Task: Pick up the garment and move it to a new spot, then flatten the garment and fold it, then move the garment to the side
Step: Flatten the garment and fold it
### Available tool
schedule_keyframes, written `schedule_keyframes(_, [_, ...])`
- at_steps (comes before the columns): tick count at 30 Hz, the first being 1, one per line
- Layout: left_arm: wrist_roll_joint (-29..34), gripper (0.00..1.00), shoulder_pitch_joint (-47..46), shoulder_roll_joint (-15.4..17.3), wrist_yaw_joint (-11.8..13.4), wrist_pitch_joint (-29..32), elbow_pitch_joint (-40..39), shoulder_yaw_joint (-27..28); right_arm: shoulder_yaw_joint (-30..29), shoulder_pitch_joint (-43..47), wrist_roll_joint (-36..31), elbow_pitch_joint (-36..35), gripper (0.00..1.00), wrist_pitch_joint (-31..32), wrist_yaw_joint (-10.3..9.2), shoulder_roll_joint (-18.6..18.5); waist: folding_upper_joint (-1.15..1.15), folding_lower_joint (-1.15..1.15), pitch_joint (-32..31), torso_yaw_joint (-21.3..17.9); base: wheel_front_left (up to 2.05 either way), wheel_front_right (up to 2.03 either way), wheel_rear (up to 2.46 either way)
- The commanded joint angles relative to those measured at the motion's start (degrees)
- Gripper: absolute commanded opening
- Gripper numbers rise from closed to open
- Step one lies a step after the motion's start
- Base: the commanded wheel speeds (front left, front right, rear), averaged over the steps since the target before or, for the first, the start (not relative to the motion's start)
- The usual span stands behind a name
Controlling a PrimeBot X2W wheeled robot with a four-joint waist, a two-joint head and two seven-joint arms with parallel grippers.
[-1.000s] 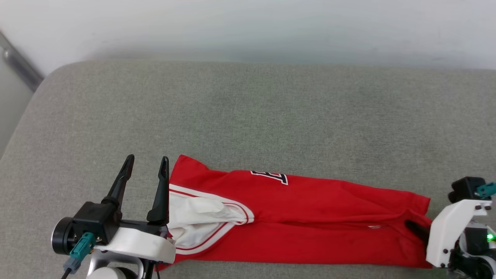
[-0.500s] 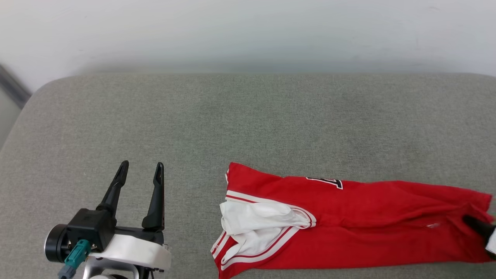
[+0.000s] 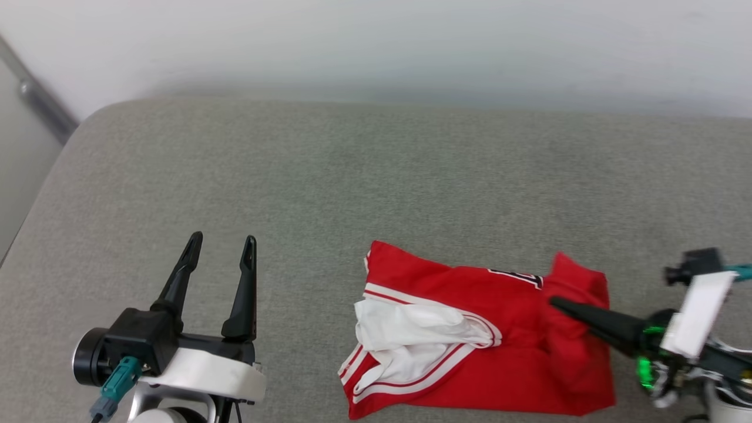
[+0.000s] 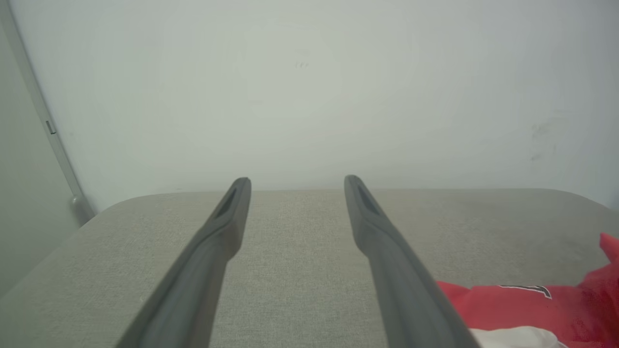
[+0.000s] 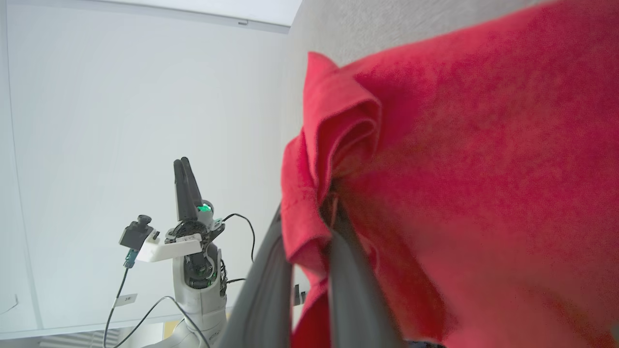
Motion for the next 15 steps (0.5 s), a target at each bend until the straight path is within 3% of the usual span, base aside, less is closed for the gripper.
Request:
schedule_keyframes(1, [0.2,1.00,-0.7,0.1,-0.2,-0.2,-0.1,0.0,0.7,-0.8,1.0,0.4,0.00,-0.5,0.00,0.6,0.00,0.00,0.6,0.8,0.00,0.00,0.00])
schedule_keyframes(7, [0.4,1.00,-2.8,-0.6,-1.1,-0.3,0.3,-0.9,13.9,-2.8,5.8,5.1,0.00,-7.2,0.00,0.4,0.00,0.00,2.6,3.6,0.00,0.00,0.00])
schedule_keyframes(15, [0.3,1.00,-5.0,-2.2,-2.1,-1.2,2.0,-1.6,27.3,-6.9,5.9,10.5,0.00,-20.2,0.00,0.4,0.00,0.00,5.7,5.6,0.00,0.00,0.00])
